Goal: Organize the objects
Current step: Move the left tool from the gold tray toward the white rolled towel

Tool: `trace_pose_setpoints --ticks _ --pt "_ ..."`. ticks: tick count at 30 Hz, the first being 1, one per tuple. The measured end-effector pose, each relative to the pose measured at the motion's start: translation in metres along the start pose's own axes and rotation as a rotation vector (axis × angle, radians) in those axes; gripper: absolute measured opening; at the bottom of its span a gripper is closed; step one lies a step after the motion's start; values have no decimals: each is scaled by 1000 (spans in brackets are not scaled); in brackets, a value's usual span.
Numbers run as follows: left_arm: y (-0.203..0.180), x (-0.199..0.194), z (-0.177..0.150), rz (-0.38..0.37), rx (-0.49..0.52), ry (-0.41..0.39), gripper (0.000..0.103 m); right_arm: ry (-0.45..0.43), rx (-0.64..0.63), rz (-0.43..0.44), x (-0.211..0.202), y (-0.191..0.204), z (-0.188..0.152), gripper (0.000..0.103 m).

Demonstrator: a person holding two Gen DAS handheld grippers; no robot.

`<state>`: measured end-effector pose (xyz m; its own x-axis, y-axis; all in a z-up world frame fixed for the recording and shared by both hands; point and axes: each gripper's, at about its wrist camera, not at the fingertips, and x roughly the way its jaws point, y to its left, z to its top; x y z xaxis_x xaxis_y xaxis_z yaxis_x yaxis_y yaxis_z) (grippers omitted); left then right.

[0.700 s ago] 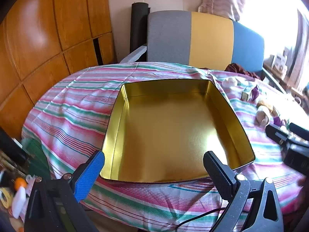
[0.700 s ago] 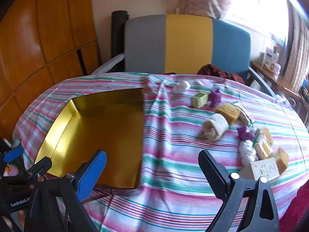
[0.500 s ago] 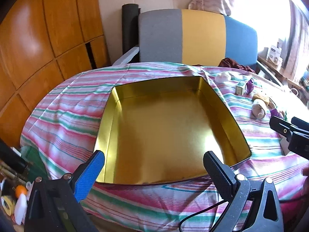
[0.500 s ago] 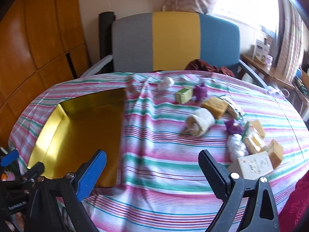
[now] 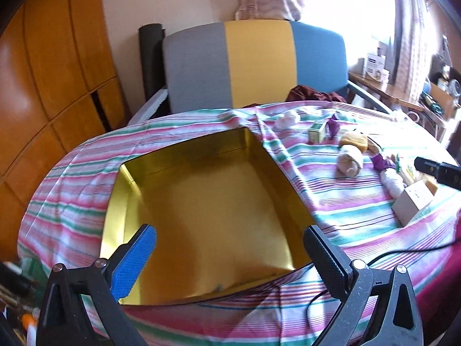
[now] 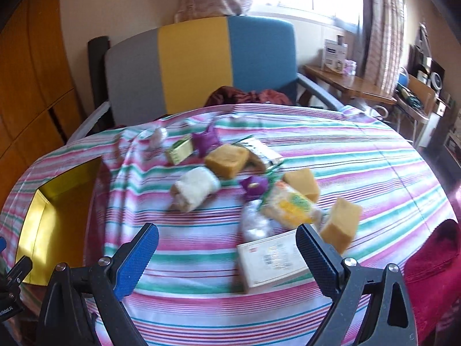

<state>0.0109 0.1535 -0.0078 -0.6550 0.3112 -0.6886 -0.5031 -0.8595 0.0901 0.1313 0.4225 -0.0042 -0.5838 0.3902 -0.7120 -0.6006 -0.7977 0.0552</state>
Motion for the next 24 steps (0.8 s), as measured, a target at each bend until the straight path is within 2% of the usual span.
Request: trace_pose_setpoints --ticks 8,15,20,24 --pt "-30 10 14 -85 57 16 103 12 100 -42 5 -64 12 98" --pt "-56 19 24 -138 101 33 103 8 159 -8 19 -101 13 98" --pt "-75 26 30 -182 132 34 103 46 346 139 35 -133 5 98" --pt "-80 29 37 -224 107 17 103 9 430 189 32 -149 2 98"
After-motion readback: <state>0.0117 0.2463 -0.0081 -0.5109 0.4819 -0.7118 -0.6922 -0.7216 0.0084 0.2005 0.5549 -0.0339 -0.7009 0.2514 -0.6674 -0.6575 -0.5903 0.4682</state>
